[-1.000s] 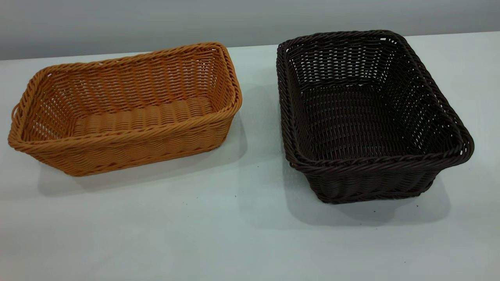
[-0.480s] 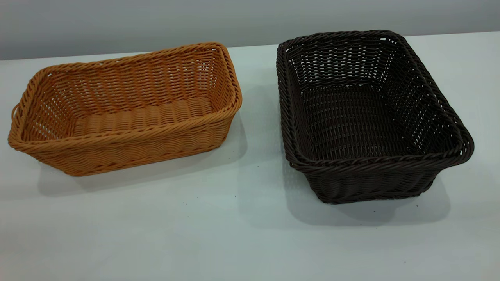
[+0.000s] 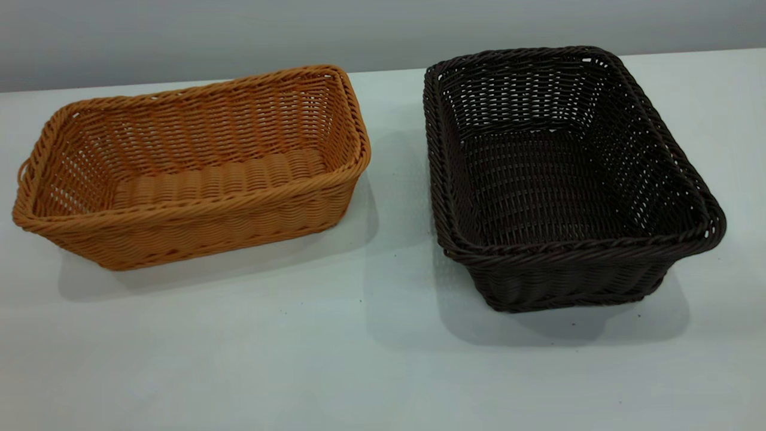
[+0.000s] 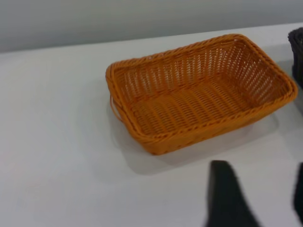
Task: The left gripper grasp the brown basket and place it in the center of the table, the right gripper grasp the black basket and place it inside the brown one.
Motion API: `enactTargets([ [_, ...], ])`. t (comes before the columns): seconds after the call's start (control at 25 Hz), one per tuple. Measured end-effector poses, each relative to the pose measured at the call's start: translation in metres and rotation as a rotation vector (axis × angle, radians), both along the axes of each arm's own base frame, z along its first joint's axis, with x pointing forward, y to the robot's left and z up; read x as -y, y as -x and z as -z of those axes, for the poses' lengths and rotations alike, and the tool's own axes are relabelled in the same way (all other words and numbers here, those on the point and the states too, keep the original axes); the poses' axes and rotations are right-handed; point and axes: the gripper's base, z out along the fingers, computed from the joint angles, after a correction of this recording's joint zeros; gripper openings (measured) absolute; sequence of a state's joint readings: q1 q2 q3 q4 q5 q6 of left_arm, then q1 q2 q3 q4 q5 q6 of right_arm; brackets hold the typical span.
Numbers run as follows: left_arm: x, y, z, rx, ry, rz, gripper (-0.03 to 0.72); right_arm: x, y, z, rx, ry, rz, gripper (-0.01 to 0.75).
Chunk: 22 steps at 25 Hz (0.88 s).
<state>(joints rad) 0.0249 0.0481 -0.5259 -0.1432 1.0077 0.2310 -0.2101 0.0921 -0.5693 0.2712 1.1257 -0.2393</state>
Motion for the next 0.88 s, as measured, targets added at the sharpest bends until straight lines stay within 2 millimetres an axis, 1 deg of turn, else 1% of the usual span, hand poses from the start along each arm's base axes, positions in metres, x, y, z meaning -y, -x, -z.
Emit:
enactTargets([
  [0.04, 0.000, -0.003, -0.001, -0.010, -0.018, 0.013, 0.388, -0.001, -0.004, -0.001, -0.016, -0.017, -0.016, 0.349],
  [0.12, 0.000, -0.013, -0.003, -0.024, -0.035, 0.032, 0.443, -0.003, -0.012, -0.003, -0.035, -0.052, -0.044, 0.423],
  [0.2, 0.000, -0.022, -0.006, -0.027, -0.044, 0.034, 0.475, -0.005, -0.021, -0.005, -0.055, -0.110, -0.061, 0.468],
  [0.24, 0.000, -0.028, -0.007, -0.031, -0.052, 0.038, 0.483, -0.006, -0.026, -0.006, -0.077, -0.147, -0.077, 0.478],
  [0.4, 0.000, -0.051, -0.009, -0.058, -0.106, 0.112, 0.491, -0.013, -0.048, -0.008, -0.156, -0.295, -0.145, 0.493],
  [0.6, 0.007, -0.080, -0.007, -0.178, -0.163, 0.241, 0.491, -0.020, -0.077, -0.015, -0.154, -0.454, -0.253, 0.493],
  [0.76, 0.014, -0.105, -0.017, -0.233, -0.210, 0.327, 0.491, -0.025, -0.094, -0.020, -0.154, -0.608, -0.300, 0.493],
  [0.88, 0.020, -0.123, -0.023, -0.272, -0.235, 0.378, 0.491, -0.026, -0.105, -0.022, -0.175, -0.741, -0.279, 0.493],
])
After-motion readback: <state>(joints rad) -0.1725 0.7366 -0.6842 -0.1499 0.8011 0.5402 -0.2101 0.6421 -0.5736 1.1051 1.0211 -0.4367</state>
